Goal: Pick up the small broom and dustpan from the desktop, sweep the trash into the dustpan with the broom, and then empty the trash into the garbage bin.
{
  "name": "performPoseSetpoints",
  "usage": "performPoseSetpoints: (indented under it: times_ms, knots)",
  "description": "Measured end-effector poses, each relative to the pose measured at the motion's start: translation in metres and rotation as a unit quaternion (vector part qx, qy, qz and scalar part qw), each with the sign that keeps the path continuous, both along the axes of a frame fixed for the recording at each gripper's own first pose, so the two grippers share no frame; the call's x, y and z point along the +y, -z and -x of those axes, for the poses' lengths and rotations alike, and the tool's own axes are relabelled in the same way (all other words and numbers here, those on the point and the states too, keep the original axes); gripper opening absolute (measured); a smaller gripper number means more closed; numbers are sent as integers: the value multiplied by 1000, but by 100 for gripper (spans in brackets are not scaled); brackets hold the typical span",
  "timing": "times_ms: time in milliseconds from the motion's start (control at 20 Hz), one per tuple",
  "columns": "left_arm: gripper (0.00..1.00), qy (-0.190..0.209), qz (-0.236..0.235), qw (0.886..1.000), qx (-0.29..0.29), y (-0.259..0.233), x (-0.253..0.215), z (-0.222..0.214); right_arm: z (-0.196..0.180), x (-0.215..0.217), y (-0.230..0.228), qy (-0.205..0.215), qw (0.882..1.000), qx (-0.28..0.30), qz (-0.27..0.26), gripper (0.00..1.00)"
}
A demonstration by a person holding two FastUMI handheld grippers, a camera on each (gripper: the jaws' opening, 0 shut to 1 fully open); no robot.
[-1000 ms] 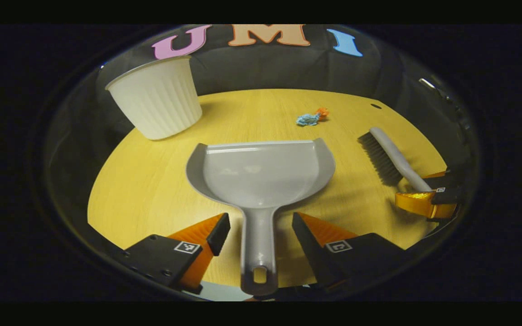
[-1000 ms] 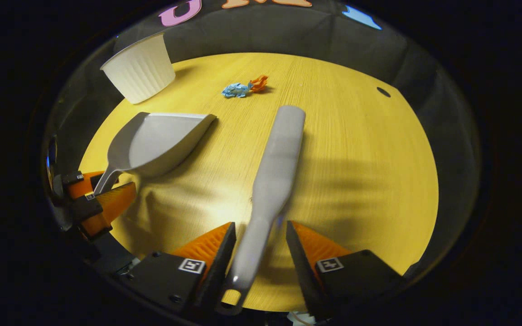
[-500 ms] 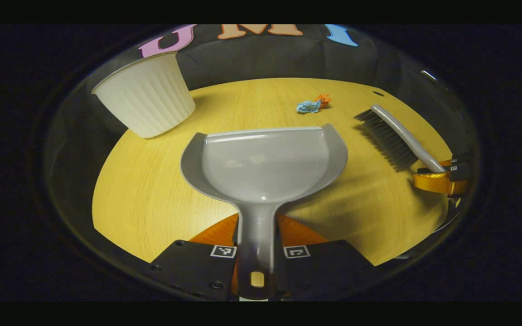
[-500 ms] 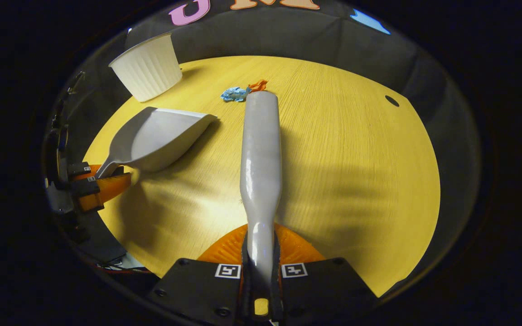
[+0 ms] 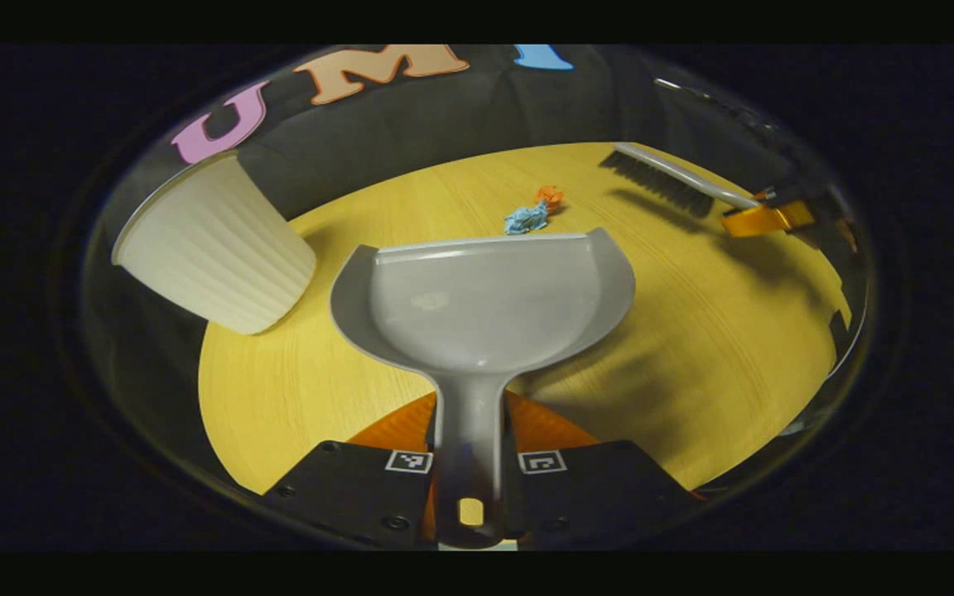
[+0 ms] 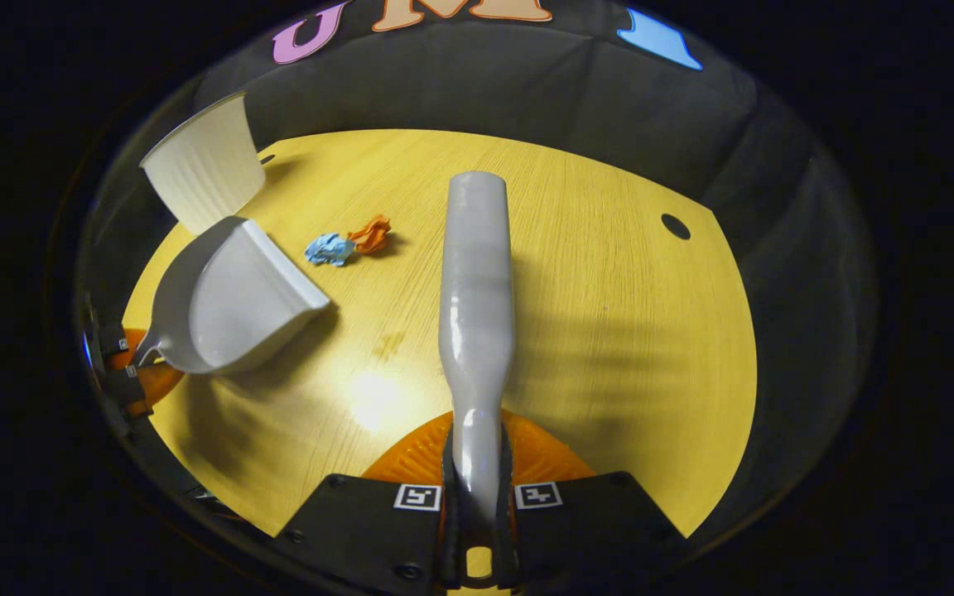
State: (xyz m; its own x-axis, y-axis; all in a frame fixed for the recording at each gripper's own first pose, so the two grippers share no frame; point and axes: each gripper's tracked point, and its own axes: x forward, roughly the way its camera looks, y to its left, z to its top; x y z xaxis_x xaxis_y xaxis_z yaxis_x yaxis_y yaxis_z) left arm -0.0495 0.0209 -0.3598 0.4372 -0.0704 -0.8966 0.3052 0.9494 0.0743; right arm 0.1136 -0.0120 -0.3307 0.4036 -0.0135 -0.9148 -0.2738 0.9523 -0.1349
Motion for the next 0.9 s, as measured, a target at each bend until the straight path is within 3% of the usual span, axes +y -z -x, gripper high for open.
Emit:
performPoseSetpoints:
  times_ms: [300, 450, 600, 800, 900]
  knots:
    - [23, 18, 27, 999, 15, 12, -10, -5, -56, 26, 10, -79, 994, 27, 76, 18]
    - [23, 25, 31, 999, 18, 12, -11, -4, -56, 48, 22, -134, 985, 63, 91, 18]
    - [23, 33, 27, 999, 25, 10, -11, -4, -52, 70, 16, -246, 958, 72, 125, 18]
    - [22, 46, 20, 998, 28, 11, -10, -3, -42, 100, 17, -376, 916, 88, 104, 18]
    - [25, 48, 19, 998, 24, 11, -10, -3, -46, 97, 19, -381, 916, 88, 85, 18]
